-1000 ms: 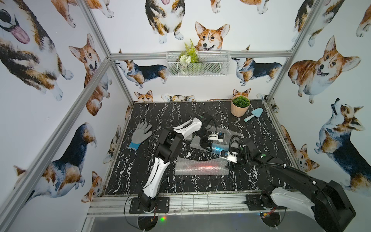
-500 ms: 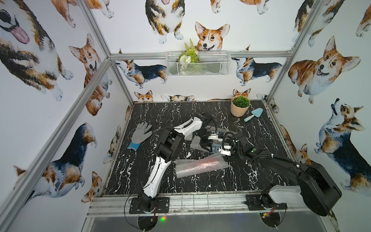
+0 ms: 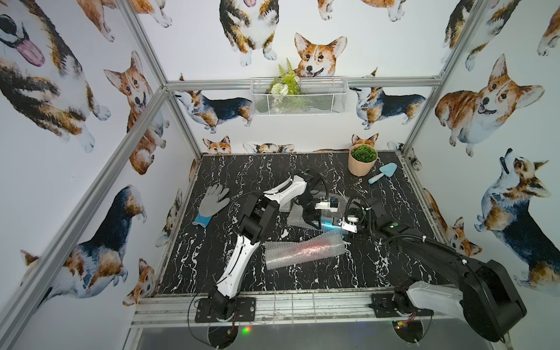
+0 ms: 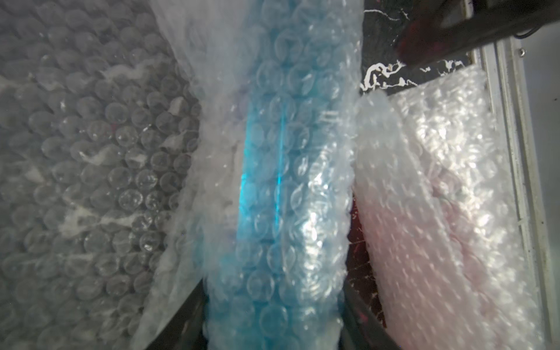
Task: Wrap wine bottles in bubble wrap
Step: Wrap the wine bottle in bubble wrap.
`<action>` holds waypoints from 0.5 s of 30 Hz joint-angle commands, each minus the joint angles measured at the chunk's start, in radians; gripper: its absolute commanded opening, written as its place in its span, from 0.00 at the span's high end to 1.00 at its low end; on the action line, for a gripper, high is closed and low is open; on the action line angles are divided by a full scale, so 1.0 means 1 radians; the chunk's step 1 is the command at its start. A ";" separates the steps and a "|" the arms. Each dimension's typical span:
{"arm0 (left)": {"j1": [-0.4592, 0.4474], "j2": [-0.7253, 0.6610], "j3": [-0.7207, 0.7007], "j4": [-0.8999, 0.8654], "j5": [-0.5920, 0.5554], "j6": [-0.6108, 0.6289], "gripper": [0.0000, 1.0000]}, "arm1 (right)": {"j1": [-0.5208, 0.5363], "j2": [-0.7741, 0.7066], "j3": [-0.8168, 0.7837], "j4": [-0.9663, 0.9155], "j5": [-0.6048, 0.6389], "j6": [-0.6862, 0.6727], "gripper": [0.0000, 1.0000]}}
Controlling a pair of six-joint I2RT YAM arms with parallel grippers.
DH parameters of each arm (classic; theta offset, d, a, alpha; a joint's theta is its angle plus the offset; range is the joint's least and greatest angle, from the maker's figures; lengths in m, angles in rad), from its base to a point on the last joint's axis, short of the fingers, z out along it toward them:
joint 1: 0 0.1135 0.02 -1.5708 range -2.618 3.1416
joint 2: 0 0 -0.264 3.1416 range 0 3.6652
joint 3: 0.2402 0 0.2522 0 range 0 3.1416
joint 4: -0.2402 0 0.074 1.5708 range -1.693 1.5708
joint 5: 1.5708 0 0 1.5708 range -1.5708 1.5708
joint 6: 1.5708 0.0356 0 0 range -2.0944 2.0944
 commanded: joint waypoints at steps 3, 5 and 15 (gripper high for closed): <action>-0.002 0.024 0.023 -0.068 0.008 -0.055 0.51 | 0.008 0.082 0.000 0.106 -0.012 -0.016 0.17; -0.001 0.025 0.021 -0.072 0.012 -0.047 0.51 | 0.006 0.124 0.006 0.132 -0.001 -0.029 0.17; 0.007 0.057 0.060 -0.091 0.023 -0.063 0.46 | -0.009 0.272 0.069 0.149 -0.081 -0.012 0.30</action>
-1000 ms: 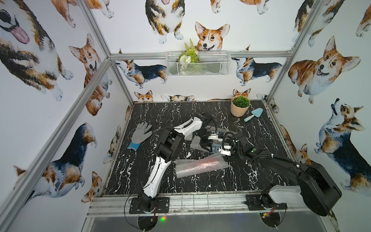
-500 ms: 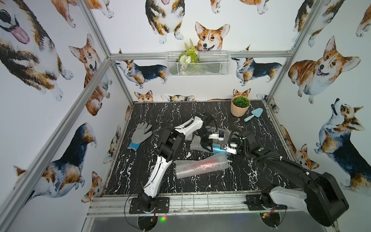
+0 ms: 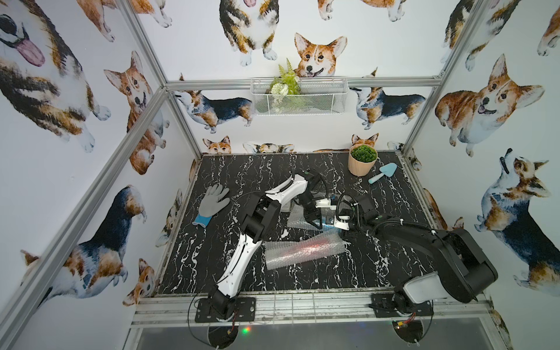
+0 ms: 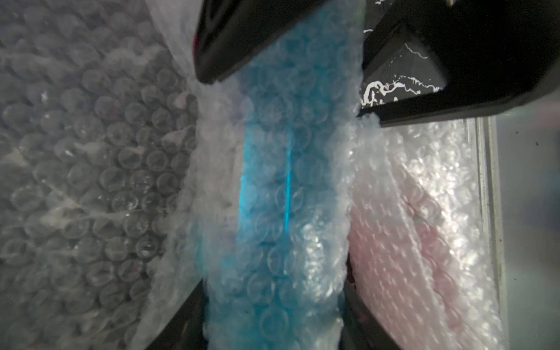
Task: Wrap wine bottles in bubble wrap
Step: Wrap the wine bottle in bubble wrap.
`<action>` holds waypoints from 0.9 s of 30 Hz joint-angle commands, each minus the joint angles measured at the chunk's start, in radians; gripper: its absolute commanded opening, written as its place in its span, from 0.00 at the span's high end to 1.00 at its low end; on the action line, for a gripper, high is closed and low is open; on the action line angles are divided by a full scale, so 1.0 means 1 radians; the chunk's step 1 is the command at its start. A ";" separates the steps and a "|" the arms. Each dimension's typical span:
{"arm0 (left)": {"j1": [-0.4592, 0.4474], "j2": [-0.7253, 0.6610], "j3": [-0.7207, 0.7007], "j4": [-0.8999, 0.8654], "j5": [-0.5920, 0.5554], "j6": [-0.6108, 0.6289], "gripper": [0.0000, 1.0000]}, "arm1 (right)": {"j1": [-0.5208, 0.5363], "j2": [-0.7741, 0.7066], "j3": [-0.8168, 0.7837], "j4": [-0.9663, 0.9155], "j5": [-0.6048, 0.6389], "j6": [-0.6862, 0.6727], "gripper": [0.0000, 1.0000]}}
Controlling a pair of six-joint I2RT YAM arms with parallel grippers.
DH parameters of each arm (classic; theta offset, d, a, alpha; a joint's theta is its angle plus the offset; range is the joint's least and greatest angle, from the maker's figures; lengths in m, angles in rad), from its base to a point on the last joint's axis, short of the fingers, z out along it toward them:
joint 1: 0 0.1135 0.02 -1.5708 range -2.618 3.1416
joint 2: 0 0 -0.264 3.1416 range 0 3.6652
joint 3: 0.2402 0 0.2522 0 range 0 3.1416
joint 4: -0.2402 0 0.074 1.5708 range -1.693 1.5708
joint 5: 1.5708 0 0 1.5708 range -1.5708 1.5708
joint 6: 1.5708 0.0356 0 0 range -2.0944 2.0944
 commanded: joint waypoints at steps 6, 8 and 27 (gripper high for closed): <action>0.020 -0.026 0.004 -0.025 0.031 -0.011 0.38 | -0.026 0.030 0.015 -0.016 -0.105 0.059 0.43; 0.023 -0.035 0.013 -0.030 0.030 -0.011 0.34 | -0.040 0.033 0.018 -0.031 -0.123 0.073 0.48; 0.031 -0.473 -0.576 0.687 -0.197 0.067 0.17 | -0.174 0.311 0.494 -0.619 -0.454 0.066 0.55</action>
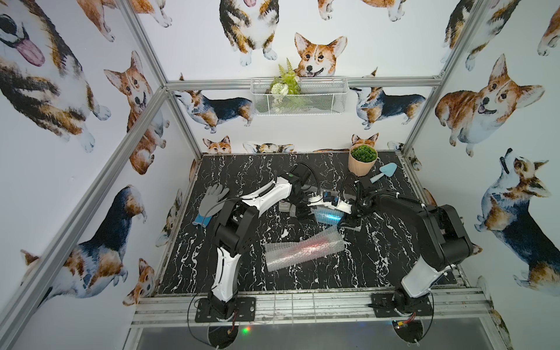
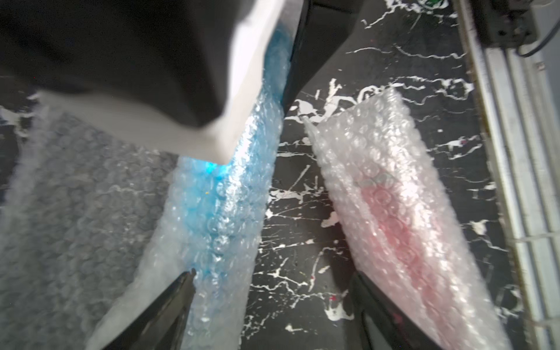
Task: Wrap wine bottles in bubble wrap
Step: Wrap the wine bottle in bubble wrap.
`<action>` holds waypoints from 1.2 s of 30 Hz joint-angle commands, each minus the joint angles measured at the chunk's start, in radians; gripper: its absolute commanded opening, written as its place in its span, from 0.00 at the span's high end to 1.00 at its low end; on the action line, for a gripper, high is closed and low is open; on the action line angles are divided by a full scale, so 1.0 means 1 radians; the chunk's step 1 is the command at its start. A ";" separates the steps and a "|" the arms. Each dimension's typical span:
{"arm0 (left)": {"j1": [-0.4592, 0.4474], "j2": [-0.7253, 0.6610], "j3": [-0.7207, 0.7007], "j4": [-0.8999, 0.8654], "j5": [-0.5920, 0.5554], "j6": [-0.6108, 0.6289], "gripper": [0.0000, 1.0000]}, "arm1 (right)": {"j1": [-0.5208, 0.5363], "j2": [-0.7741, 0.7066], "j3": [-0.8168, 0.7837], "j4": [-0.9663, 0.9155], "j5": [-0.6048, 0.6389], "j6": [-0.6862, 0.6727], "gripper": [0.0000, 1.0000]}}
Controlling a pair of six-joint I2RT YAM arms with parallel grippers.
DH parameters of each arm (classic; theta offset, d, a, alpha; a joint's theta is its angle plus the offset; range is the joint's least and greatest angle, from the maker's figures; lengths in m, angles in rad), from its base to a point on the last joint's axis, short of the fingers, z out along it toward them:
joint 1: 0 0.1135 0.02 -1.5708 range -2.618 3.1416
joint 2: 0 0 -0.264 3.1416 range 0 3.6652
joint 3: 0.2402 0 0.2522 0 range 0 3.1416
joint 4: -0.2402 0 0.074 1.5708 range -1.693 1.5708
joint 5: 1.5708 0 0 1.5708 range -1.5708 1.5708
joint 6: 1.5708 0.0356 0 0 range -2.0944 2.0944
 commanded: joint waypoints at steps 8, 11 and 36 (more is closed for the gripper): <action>0.000 -0.178 -0.315 0.485 -0.195 0.071 0.17 | -0.007 0.194 0.291 -0.423 -0.307 0.075 0.56; 0.011 -0.220 -0.348 0.495 -0.214 0.046 0.17 | -0.004 0.233 0.329 -0.502 -0.349 0.104 0.56; -0.136 -0.111 -0.258 0.223 -0.119 0.141 0.21 | -0.020 0.155 0.038 -0.396 -0.251 0.268 0.42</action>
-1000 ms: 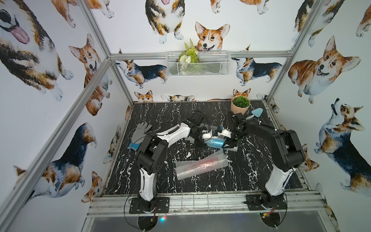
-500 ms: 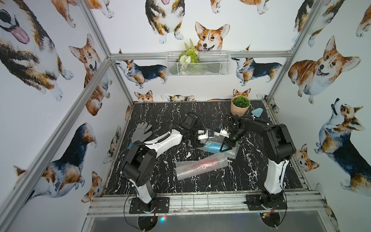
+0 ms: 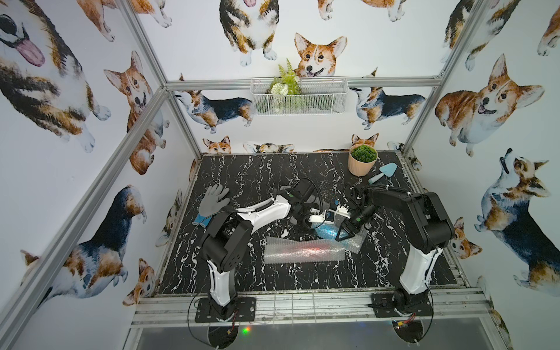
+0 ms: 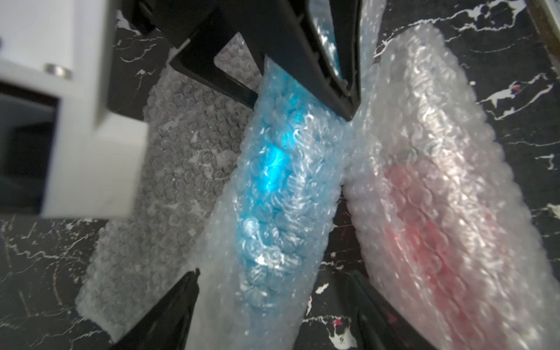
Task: Wrap wine bottles in bubble wrap
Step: Wrap the wine bottle in bubble wrap.
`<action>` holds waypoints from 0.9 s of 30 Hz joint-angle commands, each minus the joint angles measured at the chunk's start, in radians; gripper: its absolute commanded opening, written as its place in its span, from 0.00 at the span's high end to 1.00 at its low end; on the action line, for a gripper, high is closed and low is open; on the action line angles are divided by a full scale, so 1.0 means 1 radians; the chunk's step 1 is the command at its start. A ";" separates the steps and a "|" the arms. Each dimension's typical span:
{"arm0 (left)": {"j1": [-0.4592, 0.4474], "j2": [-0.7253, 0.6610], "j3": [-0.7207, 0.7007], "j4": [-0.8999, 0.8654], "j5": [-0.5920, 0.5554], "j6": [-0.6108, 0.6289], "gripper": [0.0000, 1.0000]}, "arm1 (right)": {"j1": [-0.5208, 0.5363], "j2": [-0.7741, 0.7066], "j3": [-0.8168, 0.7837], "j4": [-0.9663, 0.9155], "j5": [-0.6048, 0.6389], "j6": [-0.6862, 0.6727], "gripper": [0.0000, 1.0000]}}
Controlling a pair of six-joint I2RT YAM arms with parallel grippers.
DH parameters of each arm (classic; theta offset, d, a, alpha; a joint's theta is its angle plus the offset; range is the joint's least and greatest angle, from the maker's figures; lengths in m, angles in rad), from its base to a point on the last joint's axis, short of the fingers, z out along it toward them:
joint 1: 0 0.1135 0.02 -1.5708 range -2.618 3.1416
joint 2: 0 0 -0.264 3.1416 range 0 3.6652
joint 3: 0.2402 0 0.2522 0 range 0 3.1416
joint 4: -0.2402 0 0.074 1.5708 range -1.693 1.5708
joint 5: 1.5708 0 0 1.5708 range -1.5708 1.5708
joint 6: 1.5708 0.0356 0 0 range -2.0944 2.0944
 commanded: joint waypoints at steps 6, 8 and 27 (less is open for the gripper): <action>-0.027 0.067 0.053 0.010 -0.060 0.100 0.21 | -0.024 0.010 -0.040 0.019 0.040 0.033 0.44; -0.029 0.084 0.069 0.000 -0.066 0.111 0.21 | -0.031 0.011 -0.036 0.028 0.035 0.033 0.44; -0.046 0.192 0.179 -0.171 -0.073 0.111 0.45 | -0.035 0.014 0.090 0.035 0.059 0.020 0.27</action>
